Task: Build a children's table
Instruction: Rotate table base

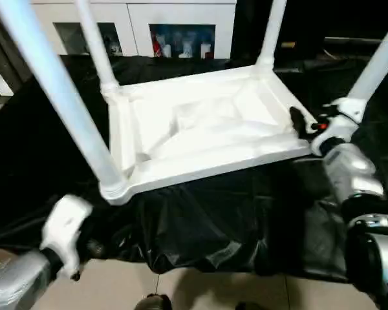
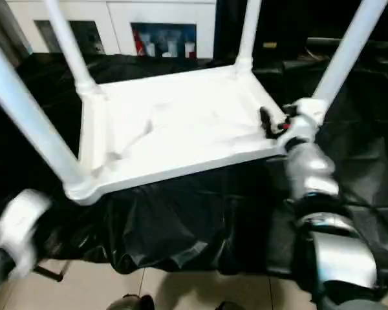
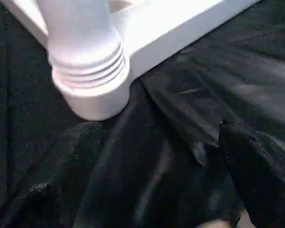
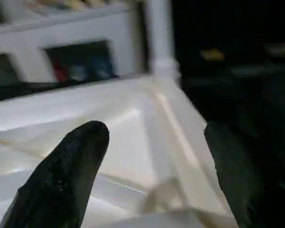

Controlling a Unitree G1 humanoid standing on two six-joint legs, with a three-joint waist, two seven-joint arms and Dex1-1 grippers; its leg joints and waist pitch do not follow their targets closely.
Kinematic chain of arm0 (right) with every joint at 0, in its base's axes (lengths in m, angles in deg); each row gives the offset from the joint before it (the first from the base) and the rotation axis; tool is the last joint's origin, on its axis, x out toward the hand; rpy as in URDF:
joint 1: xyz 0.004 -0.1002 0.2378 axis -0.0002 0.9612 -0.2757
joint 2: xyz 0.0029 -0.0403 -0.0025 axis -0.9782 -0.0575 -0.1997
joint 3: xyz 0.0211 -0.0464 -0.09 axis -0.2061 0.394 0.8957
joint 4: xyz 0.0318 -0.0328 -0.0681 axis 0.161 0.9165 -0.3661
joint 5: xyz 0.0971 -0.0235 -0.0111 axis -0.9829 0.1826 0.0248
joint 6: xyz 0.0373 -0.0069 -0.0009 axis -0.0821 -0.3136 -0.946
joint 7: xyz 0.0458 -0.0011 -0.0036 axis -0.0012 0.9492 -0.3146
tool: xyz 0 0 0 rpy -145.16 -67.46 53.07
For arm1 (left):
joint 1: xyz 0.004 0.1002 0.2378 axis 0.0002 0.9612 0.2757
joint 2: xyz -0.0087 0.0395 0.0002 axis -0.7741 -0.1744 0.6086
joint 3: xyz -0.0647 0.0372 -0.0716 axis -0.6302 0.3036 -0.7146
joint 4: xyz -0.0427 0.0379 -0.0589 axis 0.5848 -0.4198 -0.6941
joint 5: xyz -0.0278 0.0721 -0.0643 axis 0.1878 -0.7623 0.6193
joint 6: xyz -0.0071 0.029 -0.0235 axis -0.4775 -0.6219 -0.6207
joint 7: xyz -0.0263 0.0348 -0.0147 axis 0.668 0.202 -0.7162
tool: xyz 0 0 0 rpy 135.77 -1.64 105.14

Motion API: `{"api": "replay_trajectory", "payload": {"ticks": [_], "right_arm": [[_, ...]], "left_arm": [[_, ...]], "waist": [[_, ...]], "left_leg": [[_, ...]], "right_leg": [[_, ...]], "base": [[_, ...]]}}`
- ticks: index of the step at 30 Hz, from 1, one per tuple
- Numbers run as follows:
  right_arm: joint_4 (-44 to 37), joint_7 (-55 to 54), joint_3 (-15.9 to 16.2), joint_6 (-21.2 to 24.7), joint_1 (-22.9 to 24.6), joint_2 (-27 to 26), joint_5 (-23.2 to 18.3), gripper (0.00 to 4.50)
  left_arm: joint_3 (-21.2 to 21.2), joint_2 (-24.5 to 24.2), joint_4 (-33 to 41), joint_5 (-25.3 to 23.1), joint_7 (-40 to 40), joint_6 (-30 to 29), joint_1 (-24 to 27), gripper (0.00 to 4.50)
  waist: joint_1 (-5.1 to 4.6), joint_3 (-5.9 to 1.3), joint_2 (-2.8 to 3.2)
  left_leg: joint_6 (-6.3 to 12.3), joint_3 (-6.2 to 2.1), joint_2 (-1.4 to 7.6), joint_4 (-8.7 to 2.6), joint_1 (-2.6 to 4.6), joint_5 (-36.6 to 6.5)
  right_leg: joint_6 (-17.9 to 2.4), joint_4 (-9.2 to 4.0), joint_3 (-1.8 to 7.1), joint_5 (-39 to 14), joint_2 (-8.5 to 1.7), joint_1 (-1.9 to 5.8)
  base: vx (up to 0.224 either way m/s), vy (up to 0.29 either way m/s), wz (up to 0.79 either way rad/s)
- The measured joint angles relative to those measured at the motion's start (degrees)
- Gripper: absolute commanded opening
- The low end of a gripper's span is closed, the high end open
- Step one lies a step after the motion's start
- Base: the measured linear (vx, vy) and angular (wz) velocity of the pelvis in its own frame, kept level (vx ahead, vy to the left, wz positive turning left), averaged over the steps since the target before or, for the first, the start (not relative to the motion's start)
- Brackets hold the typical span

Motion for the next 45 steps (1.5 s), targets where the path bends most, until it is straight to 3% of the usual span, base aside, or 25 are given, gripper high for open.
{"api": "replay_trajectory", "payload": {"ticks": [6,9,11,13,16,21,23,25,29,33,35,38,41,45], "right_arm": [[-13.3,6.0,4.7,2.4,9.9,-3.3,-1.3,3.70],[-28.4,7.6,5.8,7.0,19.6,-3.4,-4.2,3.70],[-38.1,6.5,6.1,10.7,26.4,-3.9,-6.2,3.70],[-43.8,4.9,6.4,12.8,29.7,-4.0,-7.2,3.70],[-52.5,2.7,6.4,15.7,36.3,-4.2,-8.6,3.70],[-59.3,-1.8,5.4,21.0,44.0,-4.4,-8.1,3.70],[-59.9,-3.0,5.2,22.1,44.6,-4.4,-7.4,3.70],[-60.0,-7.1,3.7,24.0,44.2,-4.4,-5.7,3.70],[-54.1,-12.4,3.3,25.2,36.7,-4.2,-2.3,3.70],[-50.6,-13.2,5.3,26.2,33.8,-4.2,-0.7,3.70],[-46.8,-14.2,6.8,26.4,31.8,-4.5,0.8,3.70],[-39.6,-16.4,7.5,26.7,26.7,-5.6,3.3,3.70],[-34.5,-16.9,8.8,26.0,23.1,-6.4,5.0,3.70],[-28.7,-17.1,9.0,24.9,18.4,-5.7,6.5,3.70]], "left_arm": [[-5.9,5.7,0.2,2.9,2.5,7.8,2.2,4.45],[-8.7,7.6,1.1,5.5,4.4,10.0,0.7,4.45],[-9.2,7.8,1.0,6.6,6.4,10.0,-4.6,4.45],[-9.0,7.7,0.2,6.8,7.1,10.0,-8.3,4.45],[-8.5,7.7,-2.4,7.2,7.7,10.6,-12.3,4.45],[-5.9,8.7,-6.9,8.2,7.4,10.9,-17.5,4.45],[-4.9,8.9,-7.2,8.7,7.4,11.0,-18.5,4.45],[-3.6,10.3,-9.9,7.9,7.9,11.4,-22.3,4.45],[-2.9,11.2,-15.8,6.6,9.4,12.3,-27.6,4.45],[-2.7,11.1,-17.5,7.3,8.8,12.3,-28.6,4.45],[-2.5,10.0,-17.3,10.1,6.7,10.4,-28.7,4.45],[-1.5,7.7,-14.7,14.8,2.0,5.5,-27.4,4.45],[0.6,7.5,-12.9,17.3,-0.7,3.1,-26.9,4.45],[3.0,5.9,-10.5,19.6,-3.4,0.4,-27.2,4.45]], "waist": [[0.34,0.24,0.08],[0.91,0.68,-0.92],[1.39,0.94,-1.73],[1.12,0.91,-1.94],[0.19,0.74,-2.80],[-0.89,0.75,-3.69],[-1.64,0.78,-3.73],[-1.74,1.00,-3.66],[-2.78,1.22,-3.46],[-2.66,1.29,-3.39],[-2.61,1.33,-3.85],[-2.65,1.32,-4.04],[-2.27,1.30,-4.00],[-2.66,1.29,-3.93]], "left_leg": [[-0.04,0.01,-0.03,-0.35,0.15,0.0],[-0.04,0.07,-0.05,-0.64,0.19,0.0],[-0.10,0.06,0.03,-0.72,0.16,0.1],[-0.21,0.05,0.01,-0.72,0.16,0.1],[-0.23,0.06,-0.01,-0.74,0.20,0.1],[-0.34,-0.01,-0.03,-0.74,0.18,0.2],[-0.34,0.00,-0.08,-0.74,0.18,0.2],[-0.34,0.00,-0.07,-0.76,0.17,0.2],[-0.42,-0.02,-0.06,-0.84,0.19,0.2],[-0.46,-0.03,-0.03,-0.92,0.15,0.3],[-0.46,-0.02,-0.01,-0.91,0.16,0.3],[-0.44,0.05,-0.03,-0.79,0.13,0.4],[-0.36,0.11,-0.02,-0.66,0.11,0.4],[-0.35,0.13,0.00,-0.38,0.14,0.4]], "right_leg": [[0.2,0.00,0.11,-0.1,0.03,0.05],[0.5,-0.02,0.37,-0.2,0.14,0.12],[0.5,-0.03,0.69,-0.2,0.40,0.11],[0.5,-0.09,0.76,-0.2,0.42,0.06],[0.7,-0.16,0.81,-0.3,0.42,0.08],[0.9,-0.44,0.84,-0.1,0.47,0.06],[0.8,-0.44,0.92,-0.1,0.47,0.01],[0.7,-0.42,0.92,0.0,0.47,-0.06],[0.9,-0.39,0.95,0.1,0.54,-0.13],[0.7,-0.39,0.89,0.2,0.56,-0.14],[0.7,-0.34,0.89,0.2,0.56,-0.14],[0.6,-0.36,0.97,0.2,0.55,-0.14],[0.6,-0.32,0.98,0.2,0.50,-0.08],[0.6,-0.08,1.08,0.2,0.52,-0.08]], "base": [[0.000,0.000,0.00],[0.000,0.000,0.00],[0.000,0.000,0.00],[0.000,0.000,0.00],[0.000,0.000,0.00],[0.000,0.000,0.00],[0.000,0.000,0.00],[0.000,0.000,0.00],[0.000,0.000,0.00],[0.000,0.000,0.00],[0.000,0.000,0.00],[0.000,0.000,0.00],[0.000,0.000,0.00],[0.000,0.000,0.00]]}}
